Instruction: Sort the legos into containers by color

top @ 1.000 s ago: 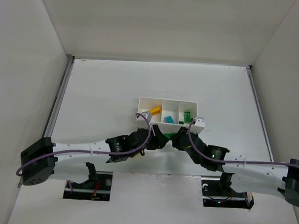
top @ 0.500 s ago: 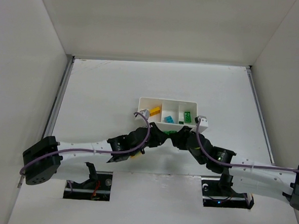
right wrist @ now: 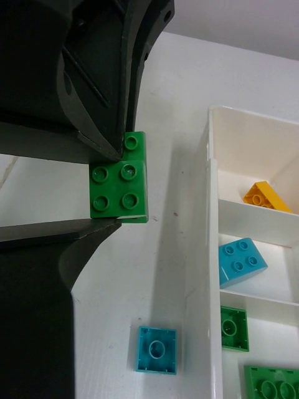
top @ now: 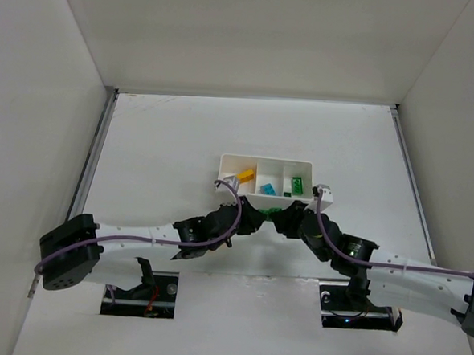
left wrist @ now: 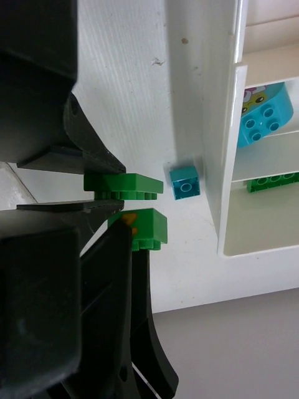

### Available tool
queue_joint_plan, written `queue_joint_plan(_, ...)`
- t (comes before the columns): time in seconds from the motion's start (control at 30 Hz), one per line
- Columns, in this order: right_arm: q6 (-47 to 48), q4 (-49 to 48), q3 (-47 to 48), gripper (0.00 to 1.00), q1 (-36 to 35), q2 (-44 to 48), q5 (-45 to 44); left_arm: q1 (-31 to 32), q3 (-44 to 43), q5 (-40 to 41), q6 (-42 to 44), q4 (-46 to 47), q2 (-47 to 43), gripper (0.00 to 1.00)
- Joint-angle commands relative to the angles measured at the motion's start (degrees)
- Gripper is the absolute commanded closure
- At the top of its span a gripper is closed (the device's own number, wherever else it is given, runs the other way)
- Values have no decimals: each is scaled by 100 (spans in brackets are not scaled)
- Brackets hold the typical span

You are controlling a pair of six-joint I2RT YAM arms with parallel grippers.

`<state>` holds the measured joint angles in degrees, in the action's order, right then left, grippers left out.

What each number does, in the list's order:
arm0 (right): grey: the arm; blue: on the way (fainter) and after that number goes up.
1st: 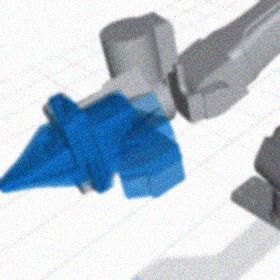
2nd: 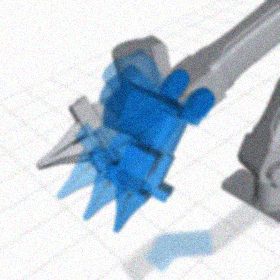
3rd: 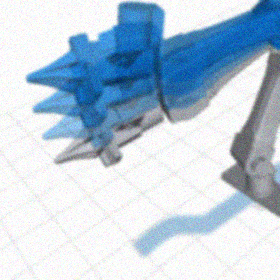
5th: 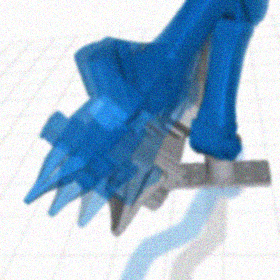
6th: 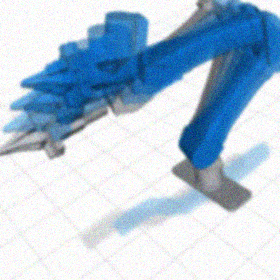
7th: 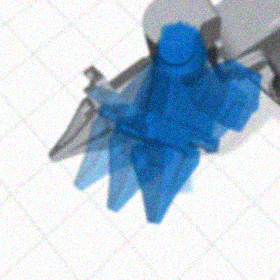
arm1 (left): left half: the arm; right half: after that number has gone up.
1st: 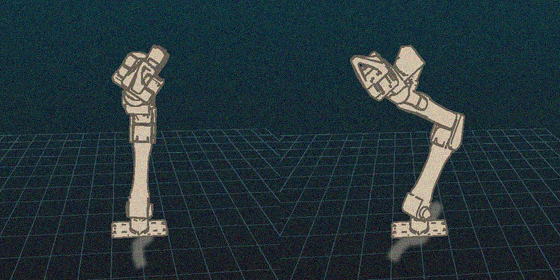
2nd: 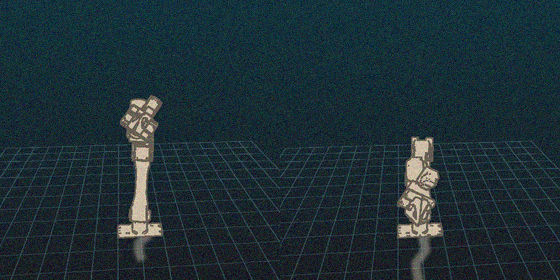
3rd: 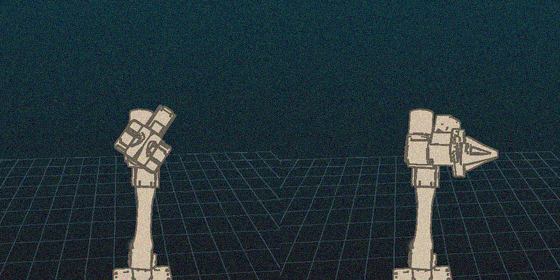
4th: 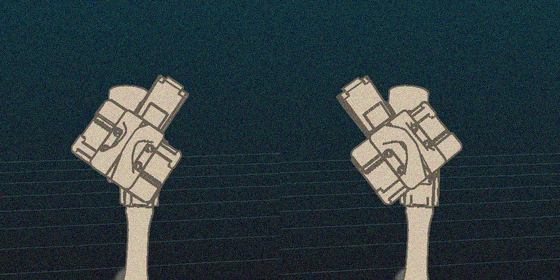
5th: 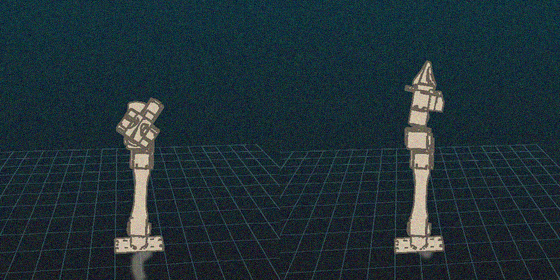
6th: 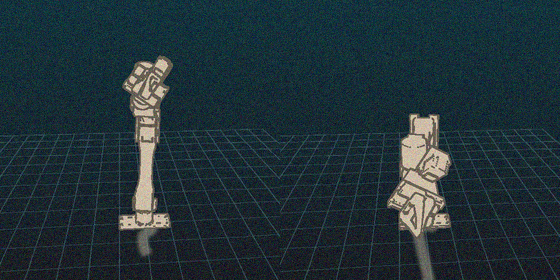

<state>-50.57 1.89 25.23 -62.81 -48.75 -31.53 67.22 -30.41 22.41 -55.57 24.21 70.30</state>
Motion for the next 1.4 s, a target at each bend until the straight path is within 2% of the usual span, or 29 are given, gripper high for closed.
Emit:
queue_joint_plan(0.0, 38, -260, -62, 72, 141, 321, 155, 15, 132, 368, 310, 76, -306, 98)
queue_joint_plan(0.27, 196, 39, -80, 72, 502, 1007, 402, -205, 387, 685, 468, -442, -982, 99)
queue_joint_plan(0.43, 503, 92, 148, 72, 721, 982, 454, -354, 475, 712, 512, -697, -1378, 98)
queue_joint_plan(0.53, 863, -153, 376, 71, 1002, 474, 498, -372, 484, 712, 530, -794, -1519, 98)
queue_joint_plan(0.6, 1249, -285, 726, 71, 1265, -201, 534, -363, 475, 712, 538, -830, -1581, 98)
queue_joint_plan(0.77, 1952, -741, 1553, 70, 1424, -1565, 411, -372, 457, 729, 609, -944, -1809, 97)
queue_joint_plan(0.9, 2191, -857, 1967, 67, 1732, -2391, 499, -390, 449, 834, 679, -1049, -1967, 97)
queue_joint_plan(1.07, 2218, -1015, 2064, 60, 1820, -2666, 507, -451, 291, 844, 854, -1076, -1924, 97)
queue_joint_plan(1.13, 2227, -1042, 2117, 50, 1847, -2683, 534, -460, 194, 844, 934, -1058, -1828, 97)
queue_joint_plan(1.17, 2227, -1042, 2126, 51, 1847, -2675, 542, -460, 142, 844, 969, -1041, -1792, 97)
queue_joint_plan(1.2, 2235, -1042, 2126, 59, 1847, -2649, 586, -460, 106, 844, 1004, -1032, -1757, 97)
queue_joint_plan(1.23, 2253, -1033, 2126, 61, 1847, -2605, 639, -460, 71, 844, 1030, -1015, -1739, 97)
queue_joint_plan(1.37, 2253, -989, 2100, 68, 1873, -2429, 675, -469, 18, 844, 1057, -971, -1652, 97)
